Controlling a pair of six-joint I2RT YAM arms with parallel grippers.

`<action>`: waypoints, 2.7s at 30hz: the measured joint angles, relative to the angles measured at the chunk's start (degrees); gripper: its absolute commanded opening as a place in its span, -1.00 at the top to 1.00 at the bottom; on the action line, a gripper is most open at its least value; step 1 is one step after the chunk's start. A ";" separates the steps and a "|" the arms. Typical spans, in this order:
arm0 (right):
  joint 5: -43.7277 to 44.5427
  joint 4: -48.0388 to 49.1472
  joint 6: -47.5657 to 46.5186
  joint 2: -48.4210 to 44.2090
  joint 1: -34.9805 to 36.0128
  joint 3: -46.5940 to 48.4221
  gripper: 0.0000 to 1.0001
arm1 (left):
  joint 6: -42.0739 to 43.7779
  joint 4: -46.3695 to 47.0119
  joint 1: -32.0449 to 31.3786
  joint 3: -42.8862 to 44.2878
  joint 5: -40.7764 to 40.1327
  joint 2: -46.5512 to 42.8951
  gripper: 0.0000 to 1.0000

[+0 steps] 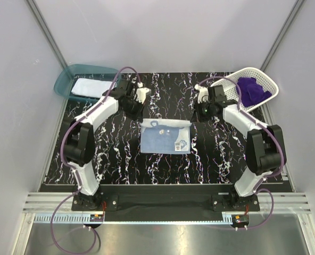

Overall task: Fold and stack the towels
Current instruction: Fold the towel, then neatly place the folded towel into the bin

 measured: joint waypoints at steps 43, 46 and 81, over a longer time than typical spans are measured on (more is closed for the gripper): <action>6.54 1.60 29.83 -15.52 8.83 -22.86 0.49 | -30.32 9.68 -10.80 -30.34 -11.58 -19.28 0.23; 7.13 3.04 30.64 -14.08 8.83 -24.57 0.49 | -32.54 10.82 -10.80 -31.78 -11.87 -16.13 0.23; 11.08 -0.24 29.66 -22.67 8.92 -22.29 -0.99 | -42.71 21.35 -7.78 -29.97 -7.67 -8.09 0.66</action>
